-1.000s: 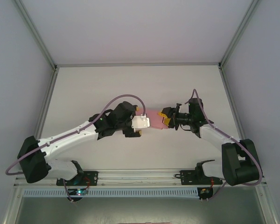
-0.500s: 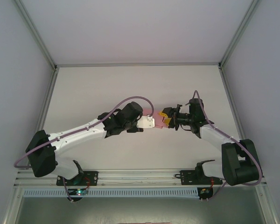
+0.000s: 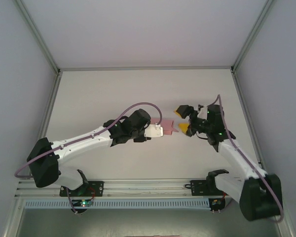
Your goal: Assemble paper box
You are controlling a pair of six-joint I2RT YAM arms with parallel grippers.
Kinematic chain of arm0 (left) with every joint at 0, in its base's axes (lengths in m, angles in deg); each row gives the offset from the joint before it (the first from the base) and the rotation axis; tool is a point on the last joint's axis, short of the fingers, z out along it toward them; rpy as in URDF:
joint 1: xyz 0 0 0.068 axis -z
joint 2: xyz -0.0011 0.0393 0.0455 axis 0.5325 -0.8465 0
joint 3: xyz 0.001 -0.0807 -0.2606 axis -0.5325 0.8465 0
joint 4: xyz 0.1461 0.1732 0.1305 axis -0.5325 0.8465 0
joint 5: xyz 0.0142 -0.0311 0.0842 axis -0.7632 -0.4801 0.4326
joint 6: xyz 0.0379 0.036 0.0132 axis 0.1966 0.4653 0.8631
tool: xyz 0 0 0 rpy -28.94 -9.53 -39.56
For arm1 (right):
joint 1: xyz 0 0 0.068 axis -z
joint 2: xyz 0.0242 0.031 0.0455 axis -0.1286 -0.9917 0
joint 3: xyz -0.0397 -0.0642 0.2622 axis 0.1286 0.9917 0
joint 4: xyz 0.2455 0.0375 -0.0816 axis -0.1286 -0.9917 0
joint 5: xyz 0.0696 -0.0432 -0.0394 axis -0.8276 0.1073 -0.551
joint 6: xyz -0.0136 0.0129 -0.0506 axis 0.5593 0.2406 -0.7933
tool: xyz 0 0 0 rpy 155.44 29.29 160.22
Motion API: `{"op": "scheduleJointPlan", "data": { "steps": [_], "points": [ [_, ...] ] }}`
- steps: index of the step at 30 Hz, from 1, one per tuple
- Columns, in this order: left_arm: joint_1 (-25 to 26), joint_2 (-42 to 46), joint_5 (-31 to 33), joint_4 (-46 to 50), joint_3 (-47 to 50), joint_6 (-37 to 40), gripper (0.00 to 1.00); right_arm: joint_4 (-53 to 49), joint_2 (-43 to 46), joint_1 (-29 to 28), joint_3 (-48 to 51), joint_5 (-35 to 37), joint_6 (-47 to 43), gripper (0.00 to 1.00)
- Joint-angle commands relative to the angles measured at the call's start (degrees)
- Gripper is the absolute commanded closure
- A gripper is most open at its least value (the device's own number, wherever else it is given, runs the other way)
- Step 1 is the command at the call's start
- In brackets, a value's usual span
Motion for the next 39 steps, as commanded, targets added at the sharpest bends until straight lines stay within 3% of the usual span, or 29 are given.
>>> {"op": "scheduleJointPlan", "data": {
  "steps": [1,3,6,8,10,13,18,23,25,30,39],
  "points": [
    [-2.5,-2.9,-6.8,7.2,-0.4,-5.3,0.63,-11.5,10.6,-1.3,-3.6,28.0,-27.1,0.02],
    [-3.6,-5.4,-8.2,10.4,-2.0,-6.6,0.65,-3.7,16.3,-0.1,1.5,25.5,-32.0,0.02],
    [-6.1,-9.4,-11.5,15.3,-6.1,-8.2,0.66,4.7,20.1,0.6,5.8,11.6,-32.7,0.02],
    [-7.7,-11.6,-15.0,19.0,-9.1,-8.9,0.65,-1.5,18.5,-0.4,2.7,5.5,-36.2,0.02],
    [-9.2,-13.7,-18.5,21.5,-11.3,-10.0,0.63,-8.3,15.9,-2.1,0.2,4.5,-39.1,0.1],
    [-10.9,-16.7,-22.9,24.9,-13.2,-10.3,0.63,-12.1,12.1,-6.3,-1.1,4.7,-42.2,0.22],
    [-12.5,-22.6,-24.3,29.8,-16.9,-9.9,0.65,-13.1,6.5,-15.4,-3.3,15.9,-48.3,0.23],
    [-12.5,-23.8,-24.6,32.0,-18.5,-8.3,0.65,-15.6,-2.5,-17.6,-8.2,23.9,-54.0,0.24],
    [-12.5,-23.5,-25.1,31.8,-18.3,-7.5,0.65,-15.5,-6.0,-17.7,-9.7,21.4,-56.6,0.29],
    [-12.6,-25.6,-25.0,33.5,-20.3,-6.9,0.65,-14.5,-9.7,-18.0,-12.1,15.1,-58.7,0.51],
    [-13.4,-26.4,-25.7,34.0,-21.2,-6.6,0.65,-17.7,-9.7,-18.2,-10.7,16.2,-58.7,0.59]
  ]
}}
